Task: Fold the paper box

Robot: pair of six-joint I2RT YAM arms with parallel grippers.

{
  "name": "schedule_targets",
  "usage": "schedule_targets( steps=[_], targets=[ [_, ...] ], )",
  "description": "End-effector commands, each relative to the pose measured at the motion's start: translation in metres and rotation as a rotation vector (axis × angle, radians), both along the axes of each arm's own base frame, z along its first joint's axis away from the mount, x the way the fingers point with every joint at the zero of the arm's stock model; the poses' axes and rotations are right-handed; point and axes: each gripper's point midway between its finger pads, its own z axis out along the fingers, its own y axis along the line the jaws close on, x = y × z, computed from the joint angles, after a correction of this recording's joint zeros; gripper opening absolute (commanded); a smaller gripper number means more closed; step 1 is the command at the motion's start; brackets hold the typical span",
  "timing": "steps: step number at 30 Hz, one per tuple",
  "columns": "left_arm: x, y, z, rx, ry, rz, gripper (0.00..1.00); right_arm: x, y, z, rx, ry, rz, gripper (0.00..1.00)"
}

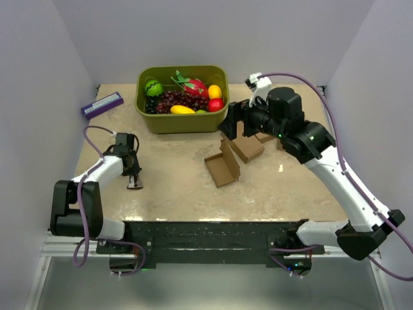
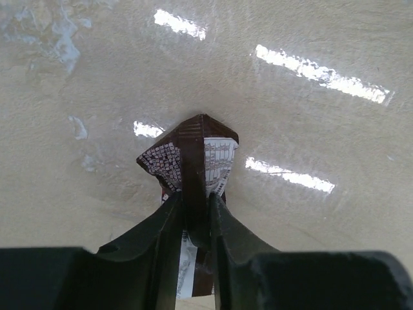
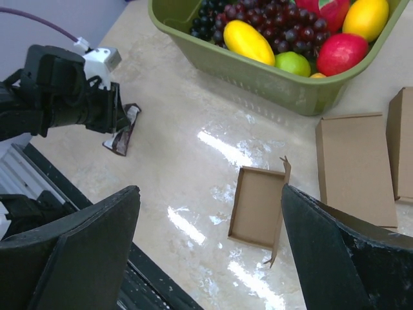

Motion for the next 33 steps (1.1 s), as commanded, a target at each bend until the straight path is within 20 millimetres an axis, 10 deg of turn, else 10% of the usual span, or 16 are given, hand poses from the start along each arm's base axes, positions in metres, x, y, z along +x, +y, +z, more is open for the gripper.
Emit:
schedule_targets(
  steps=[1,5,15,33],
  targets=[
    [0.007,-0.010,0.005,-0.058,-0.027,-0.019,0.12,-0.003,-0.007,0.029,0.065,-0.084,-0.021,0.94],
    [0.007,-0.035,0.023,-0.182,-0.086,-0.062,0.00,-0.003,-0.012,0.023,0.057,-0.078,-0.043,0.94],
    [-0.002,-0.192,0.154,-0.791,-0.481,-0.094,0.00,-0.006,-0.016,0.020,0.098,-0.049,-0.086,0.94],
    [0.030,-0.330,0.148,-0.920,-0.493,0.009,0.07,-0.033,-0.042,0.035,0.141,-0.074,-0.131,0.94]
  ],
)
